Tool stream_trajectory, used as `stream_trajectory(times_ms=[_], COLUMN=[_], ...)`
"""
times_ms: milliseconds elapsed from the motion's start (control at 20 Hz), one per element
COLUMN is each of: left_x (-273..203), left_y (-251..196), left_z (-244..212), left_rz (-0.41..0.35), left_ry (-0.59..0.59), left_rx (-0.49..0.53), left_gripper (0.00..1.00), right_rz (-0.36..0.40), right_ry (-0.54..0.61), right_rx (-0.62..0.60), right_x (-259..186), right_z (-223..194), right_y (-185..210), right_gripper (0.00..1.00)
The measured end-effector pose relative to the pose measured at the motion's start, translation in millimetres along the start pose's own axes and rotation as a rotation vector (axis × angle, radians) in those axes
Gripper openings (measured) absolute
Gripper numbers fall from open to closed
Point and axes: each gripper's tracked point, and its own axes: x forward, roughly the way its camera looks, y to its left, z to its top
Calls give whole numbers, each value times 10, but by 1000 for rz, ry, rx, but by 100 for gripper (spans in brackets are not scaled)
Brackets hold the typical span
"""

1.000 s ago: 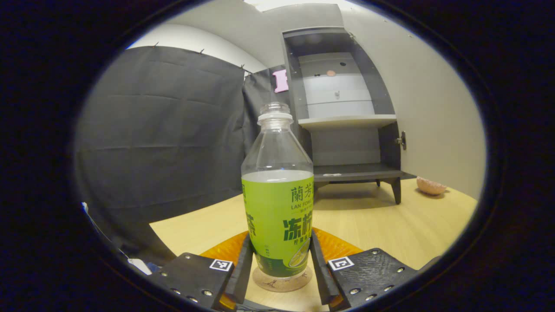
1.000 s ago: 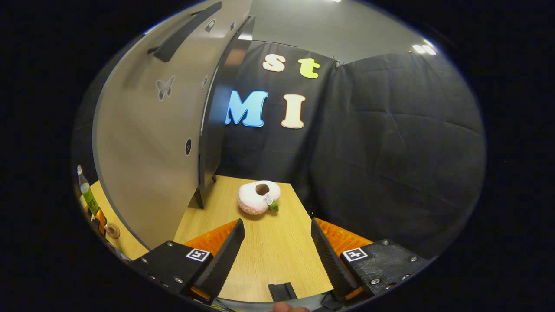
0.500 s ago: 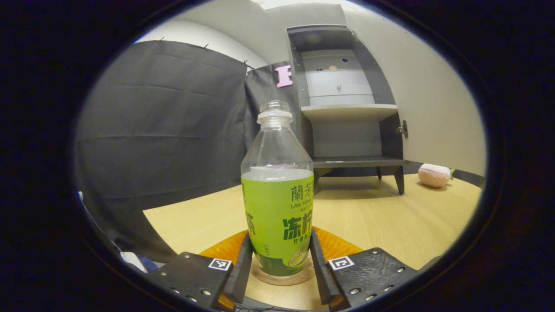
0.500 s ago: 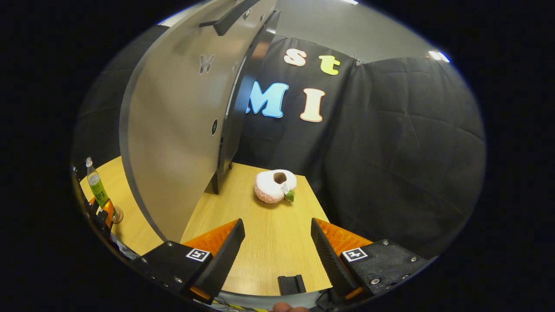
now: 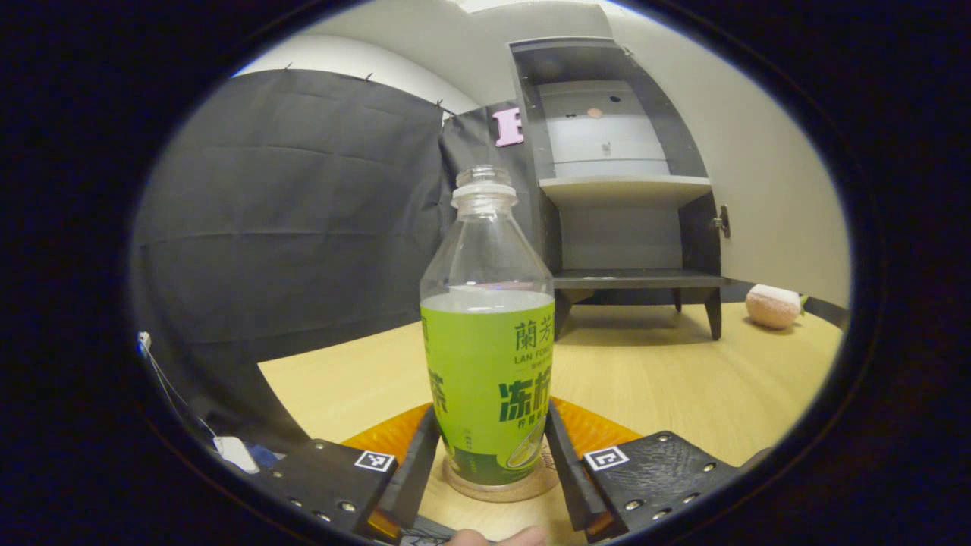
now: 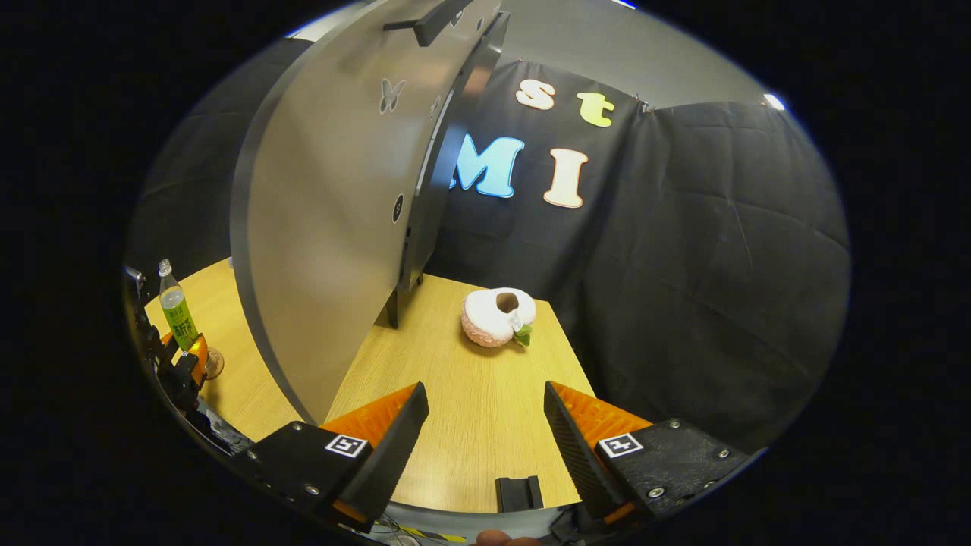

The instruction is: Open the cabinet door with the right hand, grasp the bottle in the cabinet with the left hand and place it on the coaster, then close the cabinet door with the right hand.

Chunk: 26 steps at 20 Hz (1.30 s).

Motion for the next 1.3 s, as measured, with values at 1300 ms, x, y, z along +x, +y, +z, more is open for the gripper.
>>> stream_trajectory(times_ms=[1300], left_x=[-457], left_y=[-271], left_z=[2182], left_rz=[-130], left_ry=[-206], left_rx=[-49], left_gripper=[78], right_rz=[17], right_ry=[-170], right_rx=[142], right_x=[-446], right_z=[1079], right_y=[-387], right_gripper=[95])
